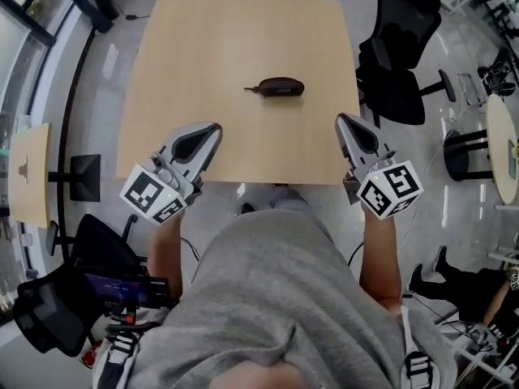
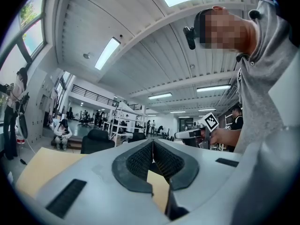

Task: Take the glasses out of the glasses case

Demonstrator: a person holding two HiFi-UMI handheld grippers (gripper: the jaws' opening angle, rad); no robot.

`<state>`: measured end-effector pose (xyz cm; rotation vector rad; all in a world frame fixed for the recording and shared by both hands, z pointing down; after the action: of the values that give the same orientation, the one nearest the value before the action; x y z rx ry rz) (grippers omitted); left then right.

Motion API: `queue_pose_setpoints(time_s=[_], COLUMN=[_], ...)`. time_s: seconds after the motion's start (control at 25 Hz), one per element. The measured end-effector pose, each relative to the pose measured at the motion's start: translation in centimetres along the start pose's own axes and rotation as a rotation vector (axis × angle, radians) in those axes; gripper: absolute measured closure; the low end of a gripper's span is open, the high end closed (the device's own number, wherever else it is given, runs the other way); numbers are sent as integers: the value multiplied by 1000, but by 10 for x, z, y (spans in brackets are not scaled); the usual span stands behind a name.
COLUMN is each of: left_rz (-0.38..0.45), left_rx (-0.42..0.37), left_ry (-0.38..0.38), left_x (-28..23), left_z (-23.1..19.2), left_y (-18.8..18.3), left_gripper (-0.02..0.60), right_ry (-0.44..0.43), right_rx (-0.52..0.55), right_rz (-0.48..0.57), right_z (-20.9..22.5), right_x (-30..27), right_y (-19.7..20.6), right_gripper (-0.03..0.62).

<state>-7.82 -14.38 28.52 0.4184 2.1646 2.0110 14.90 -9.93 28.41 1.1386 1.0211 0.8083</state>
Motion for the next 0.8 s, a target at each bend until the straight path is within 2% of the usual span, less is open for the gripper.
queue_pose_setpoints(time_s=[0.24,0.52,0.8], left_rz=[-1,5,-24], left_rx=[9,5,63], left_ry=[0,-48,-96], left_x=[6,19,4], left_z=[-7,-23,-63], left_y=[10,8,32], left_gripper=[575,575,575], right_ry=[-20,-53,-88], right_rx=[23,40,30], right_rz=[6,-10,-64], right_z=[-8,-7,18], right_x=[-19,-46,-98], right_y=[-6,-9,-2], right_gripper=[586,586,586])
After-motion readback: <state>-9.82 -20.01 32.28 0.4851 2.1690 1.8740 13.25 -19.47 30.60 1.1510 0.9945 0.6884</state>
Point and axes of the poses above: the fingertips, and each gripper's own axes: x backward along the fingers, z to its right, y out of its underside, the point moved 1 cm from there along x, backward along the fingers, and after that the axes turned 1 degree about -x, right-handed, at the moved point
